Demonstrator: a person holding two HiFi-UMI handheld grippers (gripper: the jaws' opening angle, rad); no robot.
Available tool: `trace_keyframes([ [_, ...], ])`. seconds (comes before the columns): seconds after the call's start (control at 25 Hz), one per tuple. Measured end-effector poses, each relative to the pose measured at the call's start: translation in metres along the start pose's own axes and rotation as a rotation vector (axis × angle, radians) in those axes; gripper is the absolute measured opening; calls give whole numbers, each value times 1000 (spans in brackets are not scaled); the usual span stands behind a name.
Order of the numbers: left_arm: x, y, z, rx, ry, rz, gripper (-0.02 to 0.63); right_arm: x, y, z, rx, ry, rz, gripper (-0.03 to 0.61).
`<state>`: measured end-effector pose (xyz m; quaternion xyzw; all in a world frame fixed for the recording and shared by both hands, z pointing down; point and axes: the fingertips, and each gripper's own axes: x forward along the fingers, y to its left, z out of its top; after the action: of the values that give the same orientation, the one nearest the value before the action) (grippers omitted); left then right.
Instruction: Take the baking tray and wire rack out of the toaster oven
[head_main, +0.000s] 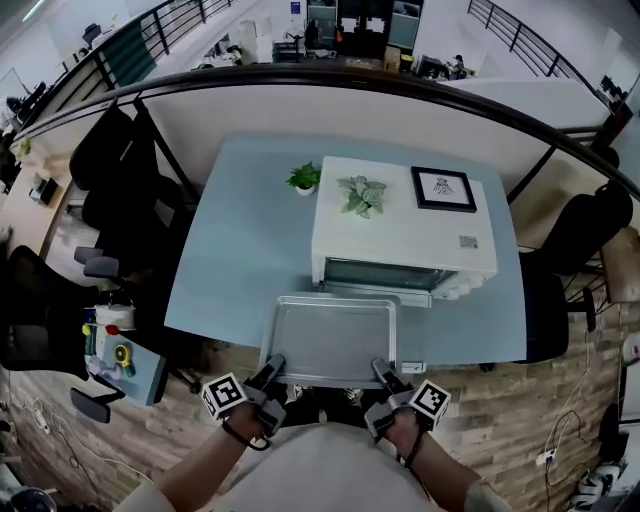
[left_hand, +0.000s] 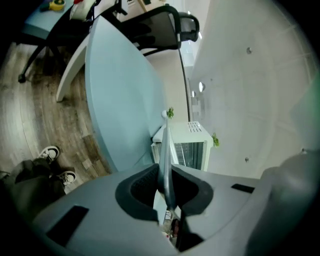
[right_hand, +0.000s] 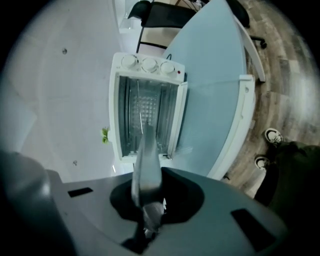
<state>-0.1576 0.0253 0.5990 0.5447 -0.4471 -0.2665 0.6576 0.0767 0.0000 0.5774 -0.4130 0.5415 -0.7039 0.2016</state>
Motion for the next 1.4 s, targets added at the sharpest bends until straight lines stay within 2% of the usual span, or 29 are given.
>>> trace_keyframes([
  [0.24,-55,13,41,-44,-164,13,44,42,16,-53,-33,171,-23,17],
  [0.48,-103,16,75,-97,-325,-2,37,85,32,-102,-134,352,-2,18],
  [0.72,-143,21,98,-166,-480,-9,29,117,43,-143,-219,481,-43,26],
  [0.8,-153,26,105,-182,-518,-8,28,128,45,-152,-294,518,-55,33],
  [1.0,-159,28,126,-185,-582,-32,29,166,40,-164,-580,580,-91,85],
  [1.12,-158,29,143,-169,-609,-44,29,190,39,-161,-787,569,-118,120],
  [1.2,-156,31,156,-169,-625,-53,32,207,43,-154,-921,534,-123,119],
  [1.4,-145,47,185,-184,-651,-53,37,244,54,-153,-1081,544,-56,87],
])
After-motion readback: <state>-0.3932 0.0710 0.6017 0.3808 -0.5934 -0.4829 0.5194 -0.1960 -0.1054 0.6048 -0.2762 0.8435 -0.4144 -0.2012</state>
